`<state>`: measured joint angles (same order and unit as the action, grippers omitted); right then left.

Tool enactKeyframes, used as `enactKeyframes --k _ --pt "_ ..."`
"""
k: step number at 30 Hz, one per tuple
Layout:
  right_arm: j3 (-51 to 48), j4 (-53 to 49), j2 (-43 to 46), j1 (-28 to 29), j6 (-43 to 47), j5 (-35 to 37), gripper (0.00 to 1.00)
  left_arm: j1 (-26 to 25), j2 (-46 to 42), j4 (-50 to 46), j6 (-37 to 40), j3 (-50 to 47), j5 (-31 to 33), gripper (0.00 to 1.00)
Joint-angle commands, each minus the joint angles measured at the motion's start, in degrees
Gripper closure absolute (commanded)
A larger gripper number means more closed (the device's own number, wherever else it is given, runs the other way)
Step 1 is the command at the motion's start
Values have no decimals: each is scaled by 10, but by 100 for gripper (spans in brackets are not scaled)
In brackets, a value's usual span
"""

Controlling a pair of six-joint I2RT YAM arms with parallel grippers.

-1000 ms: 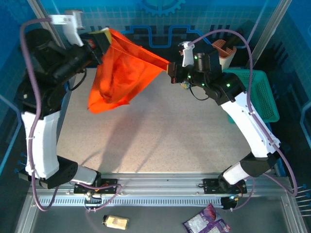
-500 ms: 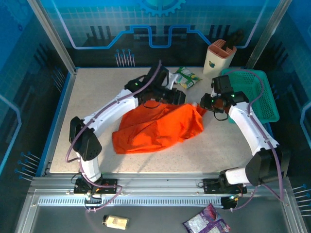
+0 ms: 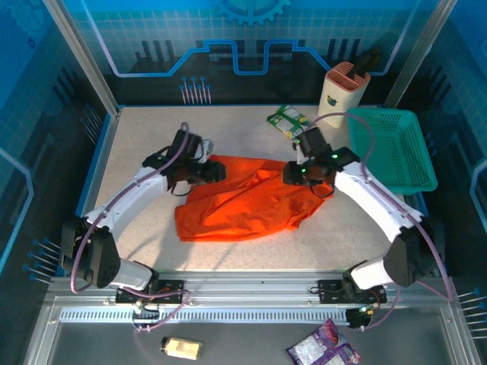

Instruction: Fold the inside-out t-shirt

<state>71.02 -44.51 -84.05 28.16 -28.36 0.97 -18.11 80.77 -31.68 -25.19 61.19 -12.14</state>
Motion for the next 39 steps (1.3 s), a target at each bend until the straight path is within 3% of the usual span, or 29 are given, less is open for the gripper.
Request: enactKeyframes --k 1,5,8,13,16,18,20,24,31,39 --pt "-13 16 -51 42 -10 -35 57 57 -26 -12 -1 -77 32 53" --pt "-37 59 -121 90 -30 -92 56 119 -28 -1 -4 -135 32 50" --pt "-68 93 -163 94 -46 -123 53 145 -20 19 -12 -162 12 49" --pt "-124 102 -182 16 -33 -102 51 159 -5 43 -15 -173 -19 46" --pt "-136 70 -172 -52 0 -46 50 159 -2 60 -16 -172 -50 46" --pt "-144 81 -159 -97 17 -101 49 159 4 69 -17 -168 -72 46" --pt "-129 63 -148 -111 -2 -75 50 158 15 76 -17 -166 -102 46" --pt "-52 -14 -139 -76 3 12 50 154 22 93 -28 -173 -132 47" --pt "76 -70 -171 56 -15 24 51 131 42 159 -55 -186 -169 47" --pt "182 -101 -231 153 -38 13 52 68 146 144 -8 -83 -99 49"
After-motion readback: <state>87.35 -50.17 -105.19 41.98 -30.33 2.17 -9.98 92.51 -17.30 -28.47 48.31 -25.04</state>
